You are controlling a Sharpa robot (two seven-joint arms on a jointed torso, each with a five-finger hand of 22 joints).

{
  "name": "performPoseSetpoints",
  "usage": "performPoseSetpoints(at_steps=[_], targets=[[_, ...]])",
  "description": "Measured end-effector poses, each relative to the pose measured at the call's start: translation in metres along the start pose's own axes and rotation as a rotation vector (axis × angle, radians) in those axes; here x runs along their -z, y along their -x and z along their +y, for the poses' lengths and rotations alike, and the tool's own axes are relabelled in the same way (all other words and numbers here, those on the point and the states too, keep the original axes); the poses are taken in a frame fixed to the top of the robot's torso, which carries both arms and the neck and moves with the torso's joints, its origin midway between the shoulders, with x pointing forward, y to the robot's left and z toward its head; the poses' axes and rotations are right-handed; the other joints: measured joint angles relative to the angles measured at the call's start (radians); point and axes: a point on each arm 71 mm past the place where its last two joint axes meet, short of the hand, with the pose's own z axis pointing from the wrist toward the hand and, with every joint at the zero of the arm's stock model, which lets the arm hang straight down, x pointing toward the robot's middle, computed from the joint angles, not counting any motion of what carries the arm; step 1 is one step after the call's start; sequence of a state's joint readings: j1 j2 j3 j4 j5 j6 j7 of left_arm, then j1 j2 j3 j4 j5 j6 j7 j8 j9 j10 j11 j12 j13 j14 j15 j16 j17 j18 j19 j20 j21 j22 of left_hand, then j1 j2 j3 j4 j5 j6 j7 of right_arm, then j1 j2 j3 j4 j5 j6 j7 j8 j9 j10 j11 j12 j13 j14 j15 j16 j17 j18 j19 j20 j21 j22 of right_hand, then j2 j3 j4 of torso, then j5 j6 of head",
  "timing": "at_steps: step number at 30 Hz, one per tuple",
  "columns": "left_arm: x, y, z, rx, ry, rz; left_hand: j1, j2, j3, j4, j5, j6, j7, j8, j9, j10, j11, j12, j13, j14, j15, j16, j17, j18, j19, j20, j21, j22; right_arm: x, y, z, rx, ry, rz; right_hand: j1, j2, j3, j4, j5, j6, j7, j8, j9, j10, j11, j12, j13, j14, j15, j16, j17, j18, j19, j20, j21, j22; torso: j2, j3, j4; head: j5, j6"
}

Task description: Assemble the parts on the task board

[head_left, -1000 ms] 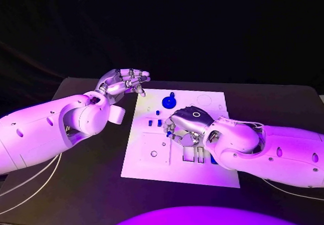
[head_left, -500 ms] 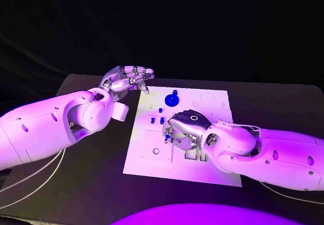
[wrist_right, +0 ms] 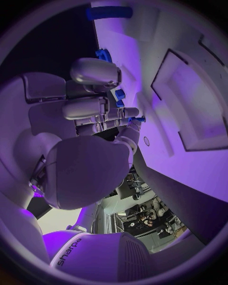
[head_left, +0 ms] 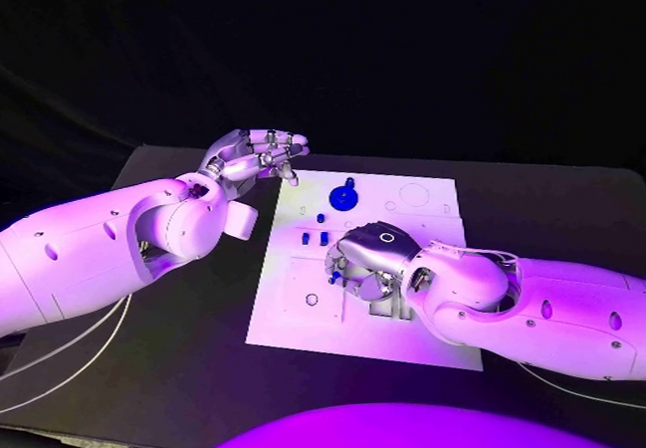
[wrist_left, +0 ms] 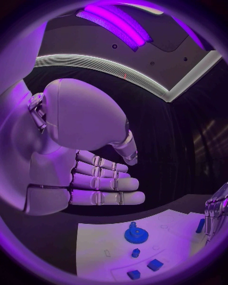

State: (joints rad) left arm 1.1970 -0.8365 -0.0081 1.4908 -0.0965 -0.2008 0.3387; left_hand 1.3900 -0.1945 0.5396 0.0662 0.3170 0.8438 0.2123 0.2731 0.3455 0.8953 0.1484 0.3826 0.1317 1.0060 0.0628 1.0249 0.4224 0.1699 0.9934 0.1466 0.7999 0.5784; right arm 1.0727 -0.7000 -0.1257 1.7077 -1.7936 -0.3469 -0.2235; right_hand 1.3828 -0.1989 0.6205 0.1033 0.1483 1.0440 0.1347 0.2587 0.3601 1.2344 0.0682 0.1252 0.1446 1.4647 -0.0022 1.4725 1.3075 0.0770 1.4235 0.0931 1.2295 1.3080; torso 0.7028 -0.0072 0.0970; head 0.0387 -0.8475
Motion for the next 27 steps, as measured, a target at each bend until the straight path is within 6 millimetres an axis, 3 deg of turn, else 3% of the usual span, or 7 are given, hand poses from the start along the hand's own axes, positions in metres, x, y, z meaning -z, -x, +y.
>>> performPoseSetpoints(at_steps=[23,27], targets=[[0.0001,0.0002,0.0003,0.0,0.004,0.0,0.0,0.0,0.0,0.0,0.0,0.0,0.0,0.0,0.0,-0.001,0.0,0.0,0.0,0.0,0.0,0.0,0.0,0.0,0.0,0.0,0.0,0.0,-0.0057,-0.0073,0.0032,0.003,0.003,0.018,-0.014,-0.005,0.0,0.0,-0.001,-0.003,0.002,0.0,0.001,-0.001,0.001,-0.005,0.0,0.0,0.0,0.0,0.0,0.0,0.0,0.0,-0.005,0.0,0.0,0.0,0.0002,0.002,-0.003],[0.0001,0.0001,0.0004,0.0,0.005,0.0,0.0,0.0,0.0,-0.006,0.0,0.0,0.0,0.0,0.0,-0.007,0.0,0.0,-0.002,0.0,0.0,0.0,-0.003,0.0,0.0,0.0,0.0,0.002,-0.0056,-0.0077,0.003,0.003,0.003,0.02,-0.046,-0.019,0.0,0.0,0.001,-0.038,0.02,-0.016,-0.002,-0.028,0.017,-0.022,0.0,0.002,0.002,0.0,0.0,0.0,-0.001,0.001,-0.012,0.0,0.0,0.0,0.0,0.001,-0.003]])
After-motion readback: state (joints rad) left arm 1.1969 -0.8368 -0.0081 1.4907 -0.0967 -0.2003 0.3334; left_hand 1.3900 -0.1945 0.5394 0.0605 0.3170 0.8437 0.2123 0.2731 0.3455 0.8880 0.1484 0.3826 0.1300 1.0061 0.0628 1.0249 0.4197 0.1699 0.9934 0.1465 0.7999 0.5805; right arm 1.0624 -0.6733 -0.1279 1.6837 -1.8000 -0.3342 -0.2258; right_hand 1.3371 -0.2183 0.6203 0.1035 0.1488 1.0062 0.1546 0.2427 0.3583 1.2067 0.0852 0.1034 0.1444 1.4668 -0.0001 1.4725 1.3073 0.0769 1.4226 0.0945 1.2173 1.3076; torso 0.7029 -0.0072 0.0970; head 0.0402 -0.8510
